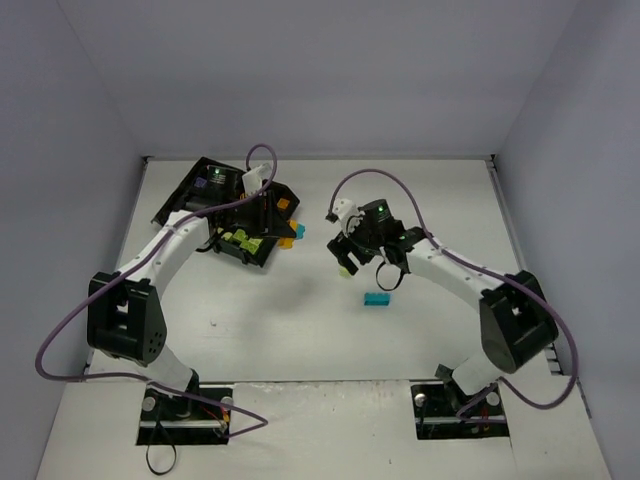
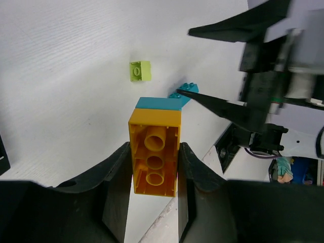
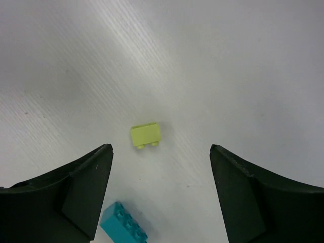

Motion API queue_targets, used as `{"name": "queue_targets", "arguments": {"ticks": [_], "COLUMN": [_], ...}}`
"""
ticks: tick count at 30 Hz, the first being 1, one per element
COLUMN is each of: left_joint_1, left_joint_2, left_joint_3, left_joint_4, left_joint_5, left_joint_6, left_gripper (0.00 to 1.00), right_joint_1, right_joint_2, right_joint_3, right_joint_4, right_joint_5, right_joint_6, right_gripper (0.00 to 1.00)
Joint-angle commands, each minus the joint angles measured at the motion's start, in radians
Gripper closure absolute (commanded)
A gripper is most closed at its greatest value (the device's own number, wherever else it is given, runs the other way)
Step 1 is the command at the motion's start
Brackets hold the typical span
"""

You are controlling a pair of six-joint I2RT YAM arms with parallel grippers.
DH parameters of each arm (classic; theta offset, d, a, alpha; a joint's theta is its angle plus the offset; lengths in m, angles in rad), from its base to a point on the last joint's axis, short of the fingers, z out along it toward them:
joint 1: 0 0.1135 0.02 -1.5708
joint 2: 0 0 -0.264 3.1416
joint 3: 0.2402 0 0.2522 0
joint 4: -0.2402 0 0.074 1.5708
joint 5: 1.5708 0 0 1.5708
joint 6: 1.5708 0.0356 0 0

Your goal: Sort the legos into containers by color

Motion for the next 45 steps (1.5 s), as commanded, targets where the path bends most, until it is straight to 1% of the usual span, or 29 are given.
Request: {"name": "queue_targets", "arguments": {"ticks": [1, 4, 6, 8, 10, 15, 22, 26, 32, 34, 35, 36, 37, 38, 40, 41, 45], "left_joint_1": [-0.012, -0.028, -0.038, -0.053, -0.067, -0.117, -0.159, -0.177, -0.185, -0.188, -0.19, -0.188, -0.19, -0.188, -0.188, -0.185, -0.167], "left_joint_2": [-0.06, -0.06, -0.062, -0.06, -0.057, -0.051, -0.032, -0.029, -0.023, -0.026, -0.028, -0.032, -0.034, -0.037, -0.042, -0.043, -0.031], "left_joint_3": [0.042, 0.047, 0.055, 0.061, 0.075, 0.102, 0.102, 0.102, 0.107, 0.104, 0.102, 0.099, 0.098, 0.096, 0.096, 0.095, 0.102], "left_joint_4": [0.052, 0.055, 0.055, 0.055, 0.055, 0.055, 0.086, 0.109, 0.124, 0.124, 0.124, 0.124, 0.124, 0.123, 0.117, 0.114, 0.1], "left_joint_5": [0.074, 0.11, 0.13, 0.156, 0.17, 0.199, 0.2, 0.199, 0.193, 0.196, 0.194, 0.194, 0.191, 0.186, 0.182, 0.179, 0.168], "left_joint_6": [-0.003, 0.0, 0.001, 0.003, 0.003, -0.002, -0.029, -0.045, -0.058, -0.06, -0.06, -0.06, -0.06, -0.058, -0.051, -0.049, -0.042], "left_gripper": [1.0, 1.0, 1.0, 1.0, 1.0, 1.0, 1.0, 1.0, 1.0, 1.0, 1.0, 1.0, 1.0, 1.0, 1.0, 1.0, 1.0], "right_joint_1": [0.009, 0.009, 0.009, 0.01, 0.012, 0.023, 0.043, 0.046, 0.049, 0.049, 0.049, 0.049, 0.049, 0.049, 0.047, 0.047, 0.037], "right_joint_2": [-0.154, -0.238, -0.274, -0.284, -0.287, -0.281, -0.274, -0.272, -0.272, -0.269, -0.268, -0.269, -0.271, -0.271, -0.275, -0.281, -0.306], "right_joint_3": [-0.001, -0.021, -0.019, -0.001, 0.013, 0.046, 0.056, 0.051, 0.045, 0.044, 0.042, 0.039, 0.034, 0.024, 0.007, -0.004, -0.07], "right_joint_4": [0.072, 0.124, 0.132, 0.132, 0.133, 0.142, 0.156, 0.161, 0.185, 0.19, 0.19, 0.19, 0.188, 0.188, 0.187, 0.187, 0.173], "right_joint_5": [-0.058, -0.118, -0.174, -0.208, -0.245, -0.271, -0.3, -0.309, -0.325, -0.325, -0.323, -0.323, -0.32, -0.314, -0.297, -0.277, -0.218], "right_joint_6": [-0.1, -0.124, -0.146, -0.152, -0.152, -0.155, -0.155, -0.155, -0.141, -0.143, -0.146, -0.147, -0.15, -0.15, -0.153, -0.155, -0.154], "right_gripper": [0.27, 0.33, 0.35, 0.34, 0.31, 0.25, 0.25, 0.26, 0.32, 0.4, 0.5, 0.56, 0.65, 0.86, 0.99, 1.0, 1.0]}}
